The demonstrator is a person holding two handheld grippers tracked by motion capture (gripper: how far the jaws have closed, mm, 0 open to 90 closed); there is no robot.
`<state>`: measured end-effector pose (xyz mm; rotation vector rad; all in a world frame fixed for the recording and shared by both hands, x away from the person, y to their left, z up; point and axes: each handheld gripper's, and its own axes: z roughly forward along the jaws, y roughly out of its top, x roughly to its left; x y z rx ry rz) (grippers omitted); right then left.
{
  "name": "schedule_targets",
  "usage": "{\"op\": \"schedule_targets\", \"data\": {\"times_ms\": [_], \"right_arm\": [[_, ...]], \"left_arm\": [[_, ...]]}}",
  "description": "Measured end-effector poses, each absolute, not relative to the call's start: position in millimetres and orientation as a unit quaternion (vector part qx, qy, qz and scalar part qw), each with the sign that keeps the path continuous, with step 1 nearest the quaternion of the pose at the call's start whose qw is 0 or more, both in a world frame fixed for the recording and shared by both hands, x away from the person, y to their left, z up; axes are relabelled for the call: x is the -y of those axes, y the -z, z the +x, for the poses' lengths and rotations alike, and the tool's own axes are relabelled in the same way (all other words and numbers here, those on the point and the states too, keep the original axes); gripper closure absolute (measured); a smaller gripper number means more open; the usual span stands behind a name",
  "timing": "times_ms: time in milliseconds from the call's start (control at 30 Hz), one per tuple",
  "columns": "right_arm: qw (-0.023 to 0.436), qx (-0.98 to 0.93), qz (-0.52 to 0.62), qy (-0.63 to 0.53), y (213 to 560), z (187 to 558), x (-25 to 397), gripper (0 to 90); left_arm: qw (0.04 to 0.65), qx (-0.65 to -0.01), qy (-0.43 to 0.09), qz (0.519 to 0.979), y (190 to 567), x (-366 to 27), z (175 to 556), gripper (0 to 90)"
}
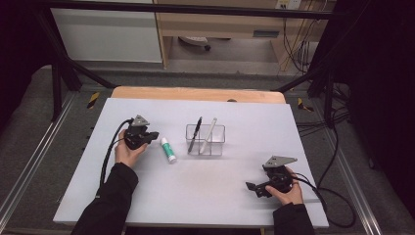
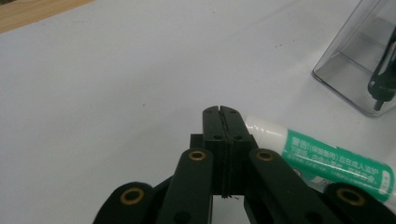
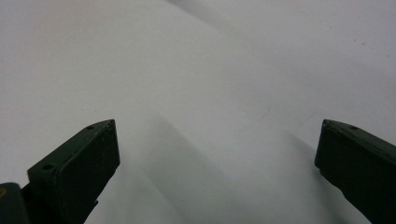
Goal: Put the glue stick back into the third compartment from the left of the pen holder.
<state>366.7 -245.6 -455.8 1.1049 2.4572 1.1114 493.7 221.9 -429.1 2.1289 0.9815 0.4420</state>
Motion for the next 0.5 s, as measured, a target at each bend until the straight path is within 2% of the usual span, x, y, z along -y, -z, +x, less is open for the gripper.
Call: {"op": "schedule_targets", "data": {"times_ms": [300,500], "right_arm": [[0.112,-0.838,0.375,-0.380,455.4,366.6,245.9,0.5],[0.113,-0.838,0.374,-0.380,455.1,366.5,246.3,0.5]], "left_arm": [[0.358,-0.386,-0.166,0.834,435.4,-198.2,512.0,89.4],[0.341,-0.382,-0.162,0.844,436.9,-201.8,509.7,89.4]]}}
